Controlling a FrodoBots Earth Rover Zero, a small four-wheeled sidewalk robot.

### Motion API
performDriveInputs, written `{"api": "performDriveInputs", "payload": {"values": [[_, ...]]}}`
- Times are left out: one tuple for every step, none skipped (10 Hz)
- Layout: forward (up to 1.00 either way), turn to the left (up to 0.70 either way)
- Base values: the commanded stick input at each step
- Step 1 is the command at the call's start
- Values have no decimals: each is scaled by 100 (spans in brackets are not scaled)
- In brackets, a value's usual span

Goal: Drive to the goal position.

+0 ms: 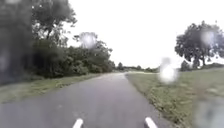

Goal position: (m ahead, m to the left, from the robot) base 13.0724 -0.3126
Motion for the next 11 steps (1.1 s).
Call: {"api": "performDriveInputs", "payload": {"values": [[85, 0], [85, 0], [85, 0], [85, 0], [85, 0], [85, 0], [85, 0], [85, 0], [85, 0], [85, 0], [85, 0]]}}
